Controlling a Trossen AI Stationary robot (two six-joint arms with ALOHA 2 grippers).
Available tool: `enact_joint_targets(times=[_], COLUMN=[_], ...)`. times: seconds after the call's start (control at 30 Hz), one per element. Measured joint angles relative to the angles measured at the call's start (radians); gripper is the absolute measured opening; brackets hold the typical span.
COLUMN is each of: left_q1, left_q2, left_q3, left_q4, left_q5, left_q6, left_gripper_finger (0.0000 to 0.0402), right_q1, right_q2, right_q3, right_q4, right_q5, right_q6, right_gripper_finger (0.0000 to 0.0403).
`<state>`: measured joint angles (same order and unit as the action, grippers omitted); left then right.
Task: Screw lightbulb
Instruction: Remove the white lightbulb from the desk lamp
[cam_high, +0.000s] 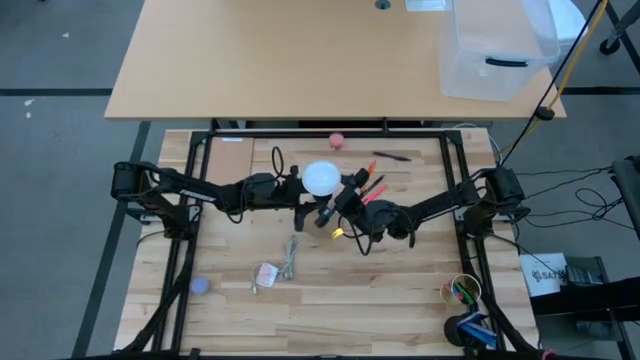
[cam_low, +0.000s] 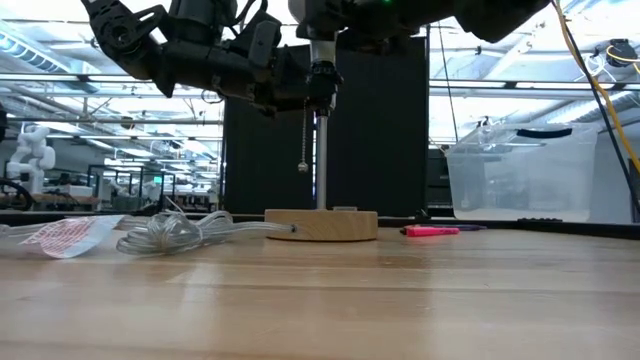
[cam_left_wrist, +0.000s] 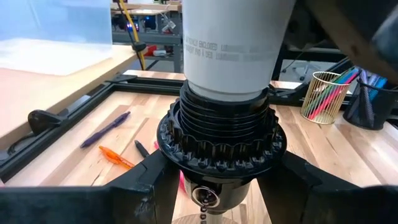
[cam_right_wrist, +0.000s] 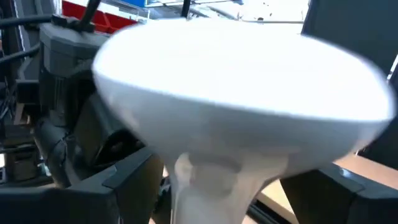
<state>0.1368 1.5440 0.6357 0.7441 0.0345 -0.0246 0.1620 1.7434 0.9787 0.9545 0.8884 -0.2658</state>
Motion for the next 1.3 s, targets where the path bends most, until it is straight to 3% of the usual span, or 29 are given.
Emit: enact_joint_targets(times=[0.17, 0.47, 0.8, 1.1, 1.3], left_q1=[0.001, 0.003, 0.004, 0.007, 0.007], left_q2=[0.0, -0.001, 0.0, 0.0, 0.001], left_q3=[0.0, -0.002, -0.002, -0.001, 0.0], left_q4=[-0.001, -0.024, -0.026, -0.026, -0.027], left_q5=[0.014, 0.107, 0.253, 0.373, 0.479], left_q6=[0.002, 0.019, 0.046, 0.067, 0.073], left_gripper_finger=[0.0186, 0.0186, 0.0186, 0.0186, 0.0186], right_q1=[-0.006, -0.011, -0.012, -0.065, -0.138], right_q2=[-0.001, -0.002, -0.062, -0.135, -0.141], right_q3=[0.0, -0.002, -0.002, -0.002, 0.001], right_q4=[-0.005, -0.014, -0.168, -0.329, -0.358], right_q5=[-0.029, -0.123, -0.244, -0.525, -0.868], right_q6=[-0.007, 0.017, 0.009, 0.052, 0.067], right_gripper_finger=[0.0273, 0.0201, 0.0191, 0.0191, 0.0189])
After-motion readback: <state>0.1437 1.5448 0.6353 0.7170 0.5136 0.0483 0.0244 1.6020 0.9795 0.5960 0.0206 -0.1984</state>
